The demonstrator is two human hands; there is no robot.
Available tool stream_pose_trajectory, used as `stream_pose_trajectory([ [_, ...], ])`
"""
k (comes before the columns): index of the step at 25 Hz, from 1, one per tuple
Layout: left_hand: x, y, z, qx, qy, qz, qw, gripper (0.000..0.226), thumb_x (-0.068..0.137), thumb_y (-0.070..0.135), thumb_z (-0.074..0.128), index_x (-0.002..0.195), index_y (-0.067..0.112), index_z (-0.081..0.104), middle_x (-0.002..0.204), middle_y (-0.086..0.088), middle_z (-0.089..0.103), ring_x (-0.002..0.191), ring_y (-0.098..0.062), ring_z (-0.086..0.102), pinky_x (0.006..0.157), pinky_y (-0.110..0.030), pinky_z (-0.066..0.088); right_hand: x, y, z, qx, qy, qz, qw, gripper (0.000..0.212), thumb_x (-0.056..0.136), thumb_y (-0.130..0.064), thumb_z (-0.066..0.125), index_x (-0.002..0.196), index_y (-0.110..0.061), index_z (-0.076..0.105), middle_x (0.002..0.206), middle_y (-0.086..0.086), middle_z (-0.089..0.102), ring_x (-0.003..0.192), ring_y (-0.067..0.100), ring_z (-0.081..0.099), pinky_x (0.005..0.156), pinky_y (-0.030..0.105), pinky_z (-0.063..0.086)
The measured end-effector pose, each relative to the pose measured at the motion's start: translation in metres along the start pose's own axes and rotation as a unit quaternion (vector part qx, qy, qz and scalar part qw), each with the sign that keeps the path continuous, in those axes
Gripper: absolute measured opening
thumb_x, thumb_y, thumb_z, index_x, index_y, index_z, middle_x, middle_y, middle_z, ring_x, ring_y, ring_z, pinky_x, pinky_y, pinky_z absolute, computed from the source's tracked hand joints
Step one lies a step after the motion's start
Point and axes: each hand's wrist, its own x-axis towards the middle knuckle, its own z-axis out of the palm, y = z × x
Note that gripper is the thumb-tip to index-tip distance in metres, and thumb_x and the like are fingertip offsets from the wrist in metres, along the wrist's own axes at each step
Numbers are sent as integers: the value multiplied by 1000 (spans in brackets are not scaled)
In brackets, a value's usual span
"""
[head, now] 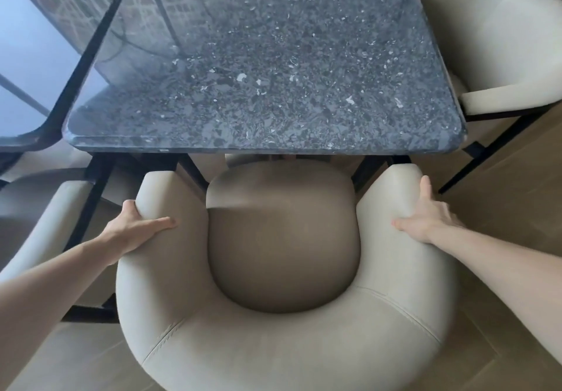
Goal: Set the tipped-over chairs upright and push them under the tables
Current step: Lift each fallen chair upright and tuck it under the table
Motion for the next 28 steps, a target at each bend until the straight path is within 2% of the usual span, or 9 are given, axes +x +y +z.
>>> stream_pose_trajectory([
  [6, 41, -6, -13, 15, 17, 4, 1000, 90, 60, 60, 84, 127, 21, 37, 110, -13, 60, 94, -37, 62, 86, -50, 55, 10, -32, 26, 12, 14, -5, 1000, 121, 78, -43, 78, 156, -37, -14, 146, 22, 45, 128, 42, 50, 99, 44, 44],
  [16, 65, 1, -13, -6, 16, 4, 1000, 97, 58, 61, 85, 133, 22, 36, 112, -12, 59, 96, -36, 61, 85, -50, 55, 21, -52, 29, 12, 32, -3, 999, 122, 78, -41, 79, 157, -34, -13, 146, 24, 46, 130, 42, 49, 104, 45, 42],
  [20, 66, -2, -8, 11, 54, 13, 998, 94, 61, 65, 82, 131, 21, 39, 111, -11, 57, 91, -34, 56, 74, -41, 48, 16, -53, 31, 25, 41, 11, 999, 124, 75, -43, 82, 156, -35, -11, 146, 25, 43, 130, 43, 48, 104, 46, 40],
  [23, 60, -2, 2, 12, 87, 28, 996, 93, 65, 62, 81, 135, 17, 39, 124, -15, 57, 100, -36, 54, 79, -43, 46, 7, -61, 35, 14, 62, 20, 998, 119, 74, -42, 83, 157, -31, -3, 142, 26, 36, 127, 45, 46, 98, 48, 43],
  [25, 53, -1, 10, 105, 161, 110, 975, 90, 71, 53, 79, 140, 13, 38, 144, -19, 44, 127, -40, 44, 98, -51, 44, -6, -68, 43, -44, 90, 3, 995, 106, 78, -36, 78, 155, -24, 5, 141, 23, 29, 129, 42, 38, 100, 53, 41],
  [27, 35, -1, 17, 232, 211, 279, 908, 81, 78, 39, 78, 146, 19, 38, 161, -15, 21, 145, -37, 20, 115, -55, 27, -22, -72, 54, -102, 114, -32, 988, 96, 79, -30, 74, 151, -21, 12, 147, 21, 20, 139, 39, 23, 110, 62, 28],
  [28, 24, -3, 22, 278, 198, 363, 867, 79, 81, 34, 76, 149, 24, 39, 165, -12, 13, 149, -35, 13, 118, -55, 20, -31, -71, 59, -112, 118, -60, 985, 93, 78, -30, 74, 149, -21, 16, 150, 20, 16, 144, 37, 16, 112, 66, 20],
])
